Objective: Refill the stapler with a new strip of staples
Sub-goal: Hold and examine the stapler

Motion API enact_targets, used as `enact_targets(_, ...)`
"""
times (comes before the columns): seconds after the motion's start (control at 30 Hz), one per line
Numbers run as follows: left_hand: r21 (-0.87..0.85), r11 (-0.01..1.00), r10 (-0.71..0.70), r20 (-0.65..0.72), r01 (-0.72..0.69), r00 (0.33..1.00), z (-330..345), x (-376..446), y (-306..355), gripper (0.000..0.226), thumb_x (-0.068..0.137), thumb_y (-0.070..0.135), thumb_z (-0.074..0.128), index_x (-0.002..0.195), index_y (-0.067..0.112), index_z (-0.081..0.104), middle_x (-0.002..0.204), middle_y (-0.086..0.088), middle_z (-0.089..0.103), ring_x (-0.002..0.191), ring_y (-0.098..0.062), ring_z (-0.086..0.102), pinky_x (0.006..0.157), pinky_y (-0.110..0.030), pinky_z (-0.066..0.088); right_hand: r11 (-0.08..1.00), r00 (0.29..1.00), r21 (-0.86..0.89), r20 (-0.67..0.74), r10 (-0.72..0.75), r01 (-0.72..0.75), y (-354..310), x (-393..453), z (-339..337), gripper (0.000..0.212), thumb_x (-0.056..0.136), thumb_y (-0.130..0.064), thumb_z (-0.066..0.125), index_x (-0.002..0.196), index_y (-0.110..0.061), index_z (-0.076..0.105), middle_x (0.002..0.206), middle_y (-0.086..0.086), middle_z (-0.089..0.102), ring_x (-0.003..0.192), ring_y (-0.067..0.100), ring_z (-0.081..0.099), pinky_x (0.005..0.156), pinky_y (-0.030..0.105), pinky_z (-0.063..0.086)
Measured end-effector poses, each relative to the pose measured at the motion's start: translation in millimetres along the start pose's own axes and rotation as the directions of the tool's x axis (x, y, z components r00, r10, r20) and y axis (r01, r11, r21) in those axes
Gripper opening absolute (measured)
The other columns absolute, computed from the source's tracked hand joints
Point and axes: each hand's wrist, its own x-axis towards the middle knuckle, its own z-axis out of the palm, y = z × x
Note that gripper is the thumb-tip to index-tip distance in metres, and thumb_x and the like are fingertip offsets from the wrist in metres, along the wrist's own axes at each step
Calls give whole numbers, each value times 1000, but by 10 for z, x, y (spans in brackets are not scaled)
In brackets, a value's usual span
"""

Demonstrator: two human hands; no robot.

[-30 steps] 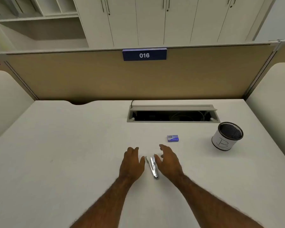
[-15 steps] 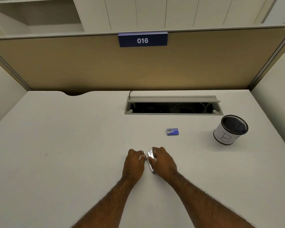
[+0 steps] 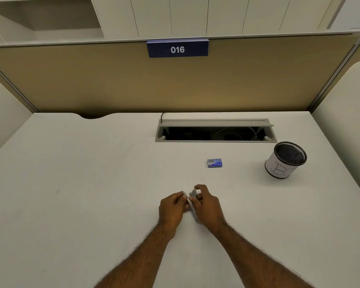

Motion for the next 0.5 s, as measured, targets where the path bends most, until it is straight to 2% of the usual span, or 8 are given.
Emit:
enact_targets(0.1, -30, 999, -35, 0, 35, 999, -13, -88, -37, 16, 86, 10, 64, 100, 9, 70, 94, -11, 75, 83, -26, 73, 83, -43, 59, 995, 999, 98, -47, 15, -11, 11, -91, -55, 14, 95, -27, 53, 107, -23, 58, 75, -10, 68, 69, 4, 64, 59, 10, 45)
enact_targets(0.17, -67, 996, -59, 25, 61, 998, -30, -143, -59, 15, 84, 8, 66, 98, 7, 69, 94, -14, 74, 83, -27, 72, 85, -43, 58, 990, 997, 141, -71, 41, -31, -8, -158, -84, 12, 95, -30, 51, 98, -25, 62, 69, -17, 65, 68, 0, 63, 58, 5, 41)
enact_targets(0.2, -92, 993, -71, 40, 74, 997, -42, -184, -60, 15, 83, 7, 67, 97, 7, 69, 94, -14, 74, 82, -25, 71, 84, -42, 58, 986, 996, 158, -71, 61, -49, -17, -209, -96, 15, 95, -33, 50, 93, -26, 63, 72, -18, 66, 72, 2, 64, 62, 6, 42)
enact_targets(0.23, -106, 991, -75, 51, 80, 996, -57, -215, -60, 16, 82, 8, 68, 98, 7, 70, 94, -13, 74, 81, -22, 71, 83, -39, 58, 980, 994, 183, -55, 90, -79, -21, -253, -105, 20, 96, -36, 48, 90, -26, 64, 76, -16, 68, 78, 7, 65, 69, 12, 46)
enact_targets(0.33, -76, 995, -53, 71, 58, 996, -103, -292, -52, 18, 82, 13, 71, 99, 10, 72, 92, -7, 76, 79, -16, 70, 76, -29, 57, 916, 981, 350, 87, 176, -195, -15, -398, -123, 38, 96, -48, 42, 86, -20, 66, 85, 2, 73, 82, 20, 69, 79, 41, 57)
enact_targets(0.4, -77, 996, -43, 97, 51, 994, -127, -375, -36, 16, 82, 14, 71, 98, 10, 72, 91, -6, 76, 77, -15, 70, 74, -28, 57, 872, 967, 432, 202, 155, -230, -22, -495, -140, 51, 95, -56, 36, 90, -17, 68, 87, 8, 75, 76, 22, 69, 75, 43, 58)
enact_targets(0.5, -61, 998, -21, 115, 28, 993, -155, -505, 17, 13, 82, 18, 70, 94, 13, 74, 86, -9, 76, 70, -13, 67, 78, -33, 59, 761, 913, 548, 383, 141, -347, -65, -597, -170, 64, 93, -64, 29, 97, -15, 70, 85, 8, 73, 66, 20, 64, 62, 33, 53)
